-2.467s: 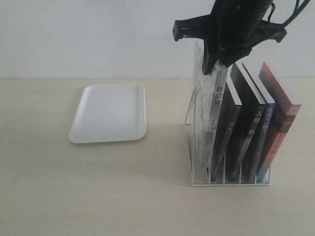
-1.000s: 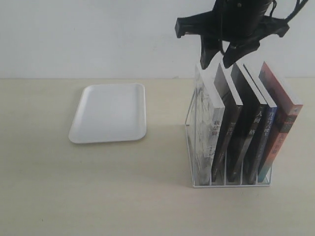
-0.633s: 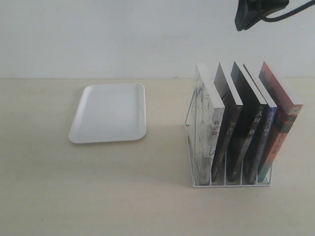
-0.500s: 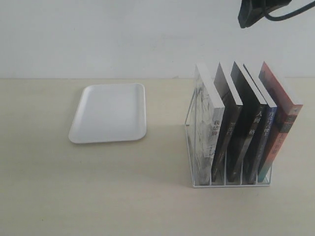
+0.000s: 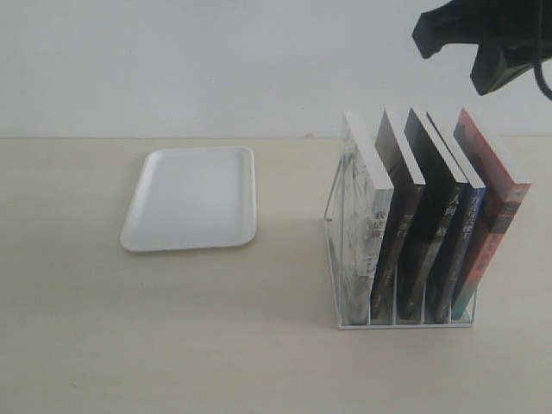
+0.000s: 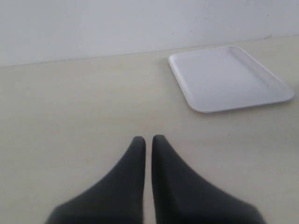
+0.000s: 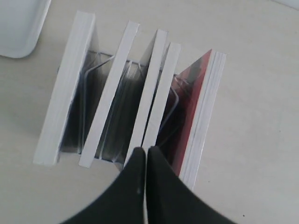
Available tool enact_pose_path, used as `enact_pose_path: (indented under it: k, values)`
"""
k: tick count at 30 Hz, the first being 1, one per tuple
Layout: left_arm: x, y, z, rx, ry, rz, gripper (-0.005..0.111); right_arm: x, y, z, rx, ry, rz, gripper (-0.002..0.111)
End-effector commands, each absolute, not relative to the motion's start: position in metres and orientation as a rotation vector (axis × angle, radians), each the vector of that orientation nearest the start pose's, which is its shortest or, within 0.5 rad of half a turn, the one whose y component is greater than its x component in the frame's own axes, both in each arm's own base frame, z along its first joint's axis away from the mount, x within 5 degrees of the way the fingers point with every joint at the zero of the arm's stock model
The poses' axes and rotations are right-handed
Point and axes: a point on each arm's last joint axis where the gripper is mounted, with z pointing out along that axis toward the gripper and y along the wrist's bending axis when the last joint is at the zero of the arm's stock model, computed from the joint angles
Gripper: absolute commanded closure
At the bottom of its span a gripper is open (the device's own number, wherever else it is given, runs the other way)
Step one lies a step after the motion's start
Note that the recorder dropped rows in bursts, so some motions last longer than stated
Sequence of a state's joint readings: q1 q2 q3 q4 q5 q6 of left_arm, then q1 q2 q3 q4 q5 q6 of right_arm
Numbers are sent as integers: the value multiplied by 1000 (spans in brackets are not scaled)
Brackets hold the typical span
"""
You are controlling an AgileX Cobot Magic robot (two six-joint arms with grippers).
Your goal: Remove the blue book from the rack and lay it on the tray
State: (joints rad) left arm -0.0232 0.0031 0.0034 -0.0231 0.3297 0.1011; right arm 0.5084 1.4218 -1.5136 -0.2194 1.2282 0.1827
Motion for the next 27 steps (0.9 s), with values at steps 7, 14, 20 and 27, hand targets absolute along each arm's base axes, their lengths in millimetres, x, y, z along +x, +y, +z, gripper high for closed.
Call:
enact_pose_path:
  k: [7,14,20,27]
  values:
    - [54,-2,185,97,1795,35,102,263,136,382,-451,2614,88,63]
    - [54,-2,185,97,1795,35,102,261,135,362,-465,2679,54,73]
    - [54,-2,185,97,1795,35,102,266,126,365,-473,2629,-106,103]
    - [54,-2,185,97,1795,35,102,278,119,358,-431,2645,-183,108]
